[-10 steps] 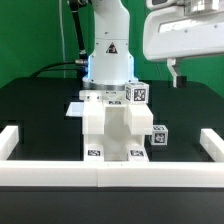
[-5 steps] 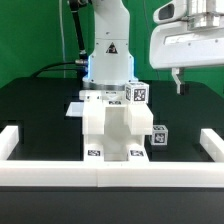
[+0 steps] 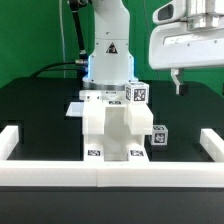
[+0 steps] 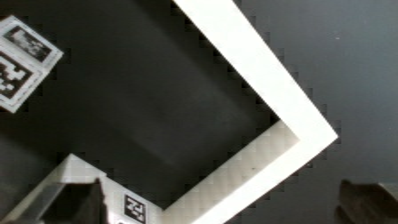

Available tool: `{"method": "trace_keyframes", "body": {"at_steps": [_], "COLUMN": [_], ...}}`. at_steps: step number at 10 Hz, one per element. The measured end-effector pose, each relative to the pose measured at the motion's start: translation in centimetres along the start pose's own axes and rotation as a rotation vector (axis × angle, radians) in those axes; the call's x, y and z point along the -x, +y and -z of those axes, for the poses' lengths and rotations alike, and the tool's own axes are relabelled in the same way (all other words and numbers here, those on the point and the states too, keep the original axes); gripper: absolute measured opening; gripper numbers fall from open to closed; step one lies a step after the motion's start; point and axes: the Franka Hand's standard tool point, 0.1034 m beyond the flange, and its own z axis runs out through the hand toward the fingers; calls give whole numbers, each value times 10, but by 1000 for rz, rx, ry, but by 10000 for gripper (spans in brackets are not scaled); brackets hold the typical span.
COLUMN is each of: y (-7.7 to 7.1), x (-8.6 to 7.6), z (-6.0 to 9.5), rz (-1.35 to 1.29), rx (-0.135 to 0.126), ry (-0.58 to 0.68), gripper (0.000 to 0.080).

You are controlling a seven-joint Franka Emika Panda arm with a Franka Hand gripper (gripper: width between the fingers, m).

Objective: Assemble chair

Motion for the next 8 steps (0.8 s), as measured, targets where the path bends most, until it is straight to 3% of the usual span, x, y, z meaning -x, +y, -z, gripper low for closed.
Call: {"method": "trace_keyframes", "body": {"at_steps": [3, 5, 8], "y": [6, 18, 18], "x": [1, -4, -5], "z": [-2, -5, -6], "rz": [-14, 112, 318], "rx": [3, 18, 22], "ry": [-6, -7, -7], "gripper": [648, 648, 648]}}
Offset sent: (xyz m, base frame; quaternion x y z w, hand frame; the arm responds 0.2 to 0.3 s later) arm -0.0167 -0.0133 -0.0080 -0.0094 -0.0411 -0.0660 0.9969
